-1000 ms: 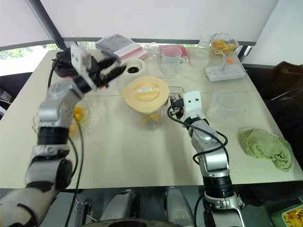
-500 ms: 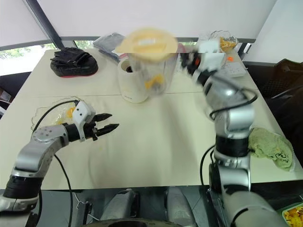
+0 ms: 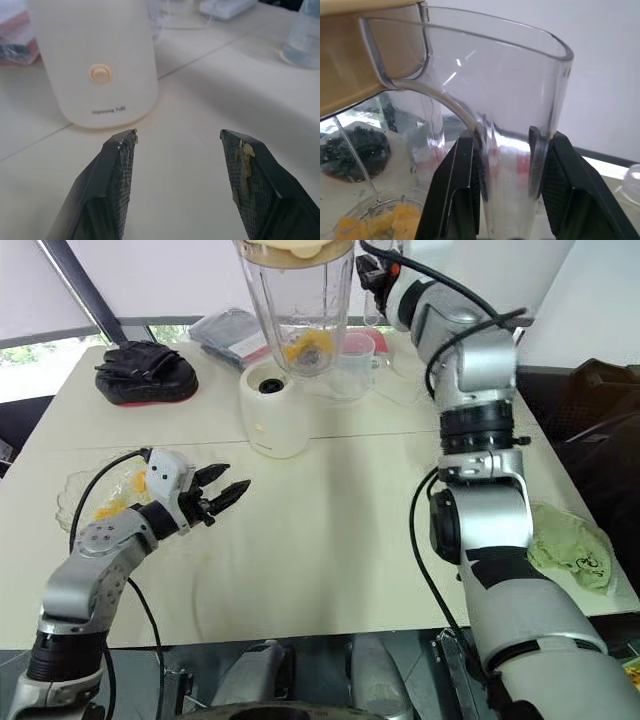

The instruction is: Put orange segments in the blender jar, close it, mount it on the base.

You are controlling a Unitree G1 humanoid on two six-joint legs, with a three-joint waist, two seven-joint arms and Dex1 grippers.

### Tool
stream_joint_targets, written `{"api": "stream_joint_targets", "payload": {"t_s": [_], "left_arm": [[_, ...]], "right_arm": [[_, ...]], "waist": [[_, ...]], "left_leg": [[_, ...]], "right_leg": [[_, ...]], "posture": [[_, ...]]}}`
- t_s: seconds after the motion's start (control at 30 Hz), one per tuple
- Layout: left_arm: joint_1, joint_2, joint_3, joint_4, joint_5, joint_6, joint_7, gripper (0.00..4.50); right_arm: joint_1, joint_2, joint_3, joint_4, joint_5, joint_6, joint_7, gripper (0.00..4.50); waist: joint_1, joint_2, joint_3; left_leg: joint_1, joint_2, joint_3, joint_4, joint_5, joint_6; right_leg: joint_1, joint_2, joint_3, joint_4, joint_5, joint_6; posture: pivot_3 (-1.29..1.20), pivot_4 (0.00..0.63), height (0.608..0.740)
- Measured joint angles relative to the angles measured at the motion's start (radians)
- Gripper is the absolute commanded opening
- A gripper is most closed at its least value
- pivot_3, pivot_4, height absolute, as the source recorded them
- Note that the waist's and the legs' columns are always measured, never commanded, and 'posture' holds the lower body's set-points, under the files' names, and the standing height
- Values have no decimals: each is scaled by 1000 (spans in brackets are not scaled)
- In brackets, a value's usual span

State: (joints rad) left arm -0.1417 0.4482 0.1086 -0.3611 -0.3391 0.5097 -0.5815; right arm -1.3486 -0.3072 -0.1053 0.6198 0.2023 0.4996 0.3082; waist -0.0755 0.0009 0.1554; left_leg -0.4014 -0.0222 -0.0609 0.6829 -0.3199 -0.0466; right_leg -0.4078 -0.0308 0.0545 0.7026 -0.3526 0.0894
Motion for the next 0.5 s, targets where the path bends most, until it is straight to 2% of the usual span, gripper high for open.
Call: {"api": "stream_joint_targets", "payload": {"t_s": [0.3,0.5], "left_arm": [[94,-5,32,-102,-1,5,80,2786],[102,0,35,-130,-2,23,108,2786]], "right_arm": [[-189,131,-2,464,-46,-281,-41,1137],[-237,166,-29,601,-53,-371,-97,1137]], "waist": [[-1,0,0],[2,0,0]], "left_leg": [[-2,0,0,1,0,0],[-2,0,0,1,0,0]], "right_leg": [[-1,0,0,0,0,0],[-1,0,0,1,0,0]], "posture": [[0,150,740],[0,150,740]]}}
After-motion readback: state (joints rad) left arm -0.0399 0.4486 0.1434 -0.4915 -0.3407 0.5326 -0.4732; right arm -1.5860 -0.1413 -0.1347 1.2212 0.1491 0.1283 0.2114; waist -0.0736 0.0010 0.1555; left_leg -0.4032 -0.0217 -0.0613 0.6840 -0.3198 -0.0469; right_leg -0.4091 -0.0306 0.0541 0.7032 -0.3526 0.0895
